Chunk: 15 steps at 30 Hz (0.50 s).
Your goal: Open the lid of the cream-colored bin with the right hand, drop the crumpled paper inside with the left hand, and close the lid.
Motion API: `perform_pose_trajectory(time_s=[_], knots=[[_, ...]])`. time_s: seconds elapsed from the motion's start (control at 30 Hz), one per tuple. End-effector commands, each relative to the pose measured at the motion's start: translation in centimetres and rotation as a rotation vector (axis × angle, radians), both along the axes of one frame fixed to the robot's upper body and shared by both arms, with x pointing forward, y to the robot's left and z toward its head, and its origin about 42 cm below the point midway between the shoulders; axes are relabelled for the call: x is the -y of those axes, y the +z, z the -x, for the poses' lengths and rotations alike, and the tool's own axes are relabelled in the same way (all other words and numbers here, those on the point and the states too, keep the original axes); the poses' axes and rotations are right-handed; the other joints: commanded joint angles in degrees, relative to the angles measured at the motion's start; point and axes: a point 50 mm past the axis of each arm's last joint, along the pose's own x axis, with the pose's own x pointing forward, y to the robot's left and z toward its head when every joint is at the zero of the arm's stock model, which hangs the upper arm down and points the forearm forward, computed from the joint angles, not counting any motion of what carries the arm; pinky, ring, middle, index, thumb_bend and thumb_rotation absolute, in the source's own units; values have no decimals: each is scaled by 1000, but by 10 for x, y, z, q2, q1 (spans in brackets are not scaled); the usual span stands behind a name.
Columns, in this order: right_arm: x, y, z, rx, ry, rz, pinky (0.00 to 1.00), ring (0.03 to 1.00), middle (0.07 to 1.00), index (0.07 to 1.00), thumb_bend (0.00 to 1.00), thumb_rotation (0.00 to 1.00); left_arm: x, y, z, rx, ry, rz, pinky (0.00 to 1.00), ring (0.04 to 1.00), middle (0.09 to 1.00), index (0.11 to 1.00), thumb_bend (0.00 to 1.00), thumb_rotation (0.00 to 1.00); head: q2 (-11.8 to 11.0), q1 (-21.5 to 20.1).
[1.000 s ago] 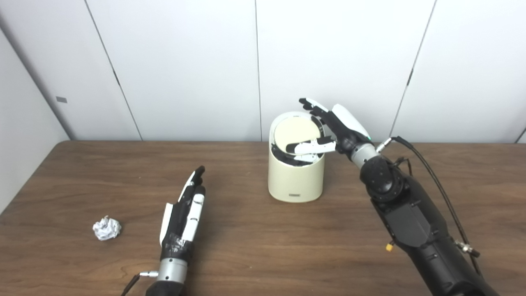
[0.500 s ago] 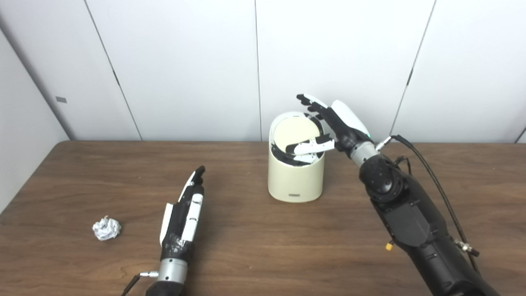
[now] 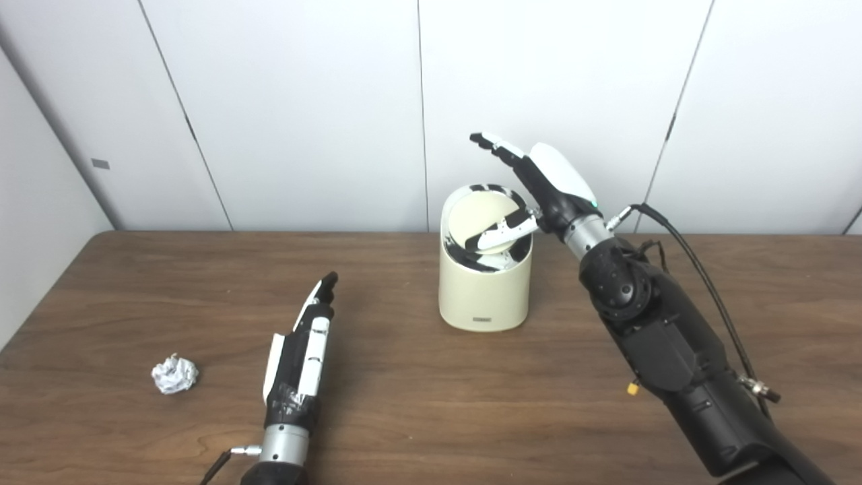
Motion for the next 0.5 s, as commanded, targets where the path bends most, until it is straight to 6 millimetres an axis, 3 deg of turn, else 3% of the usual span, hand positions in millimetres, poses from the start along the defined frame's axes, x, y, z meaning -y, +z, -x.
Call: perform_pose_trajectory(time_s=[0.0,0.1,0.2,0.33,0.47], knots=[[6,6,-2,13,-29,30,868,902,905,902,912,68,7,-14,11,-39,0,26,1000,1000,988,950,345,942,0,1],[7,6,0,2,-26,-4,841,904,909,904,878,106,7,-15,10,-38,2,22,1000,991,980,943,338,931,2,1],[7,8,1,-2,-21,-41,824,898,908,902,788,213,6,-15,10,-40,0,21,1000,992,978,943,355,897,2,1],[2,23,7,5,-12,-81,815,890,904,906,672,412,6,-15,11,-47,-6,13,1000,997,981,943,378,861,3,2],[-3,39,11,23,-2,-111,803,878,901,904,638,522,4,-17,11,-53,-10,-1,1000,1000,988,951,378,871,4,3]])
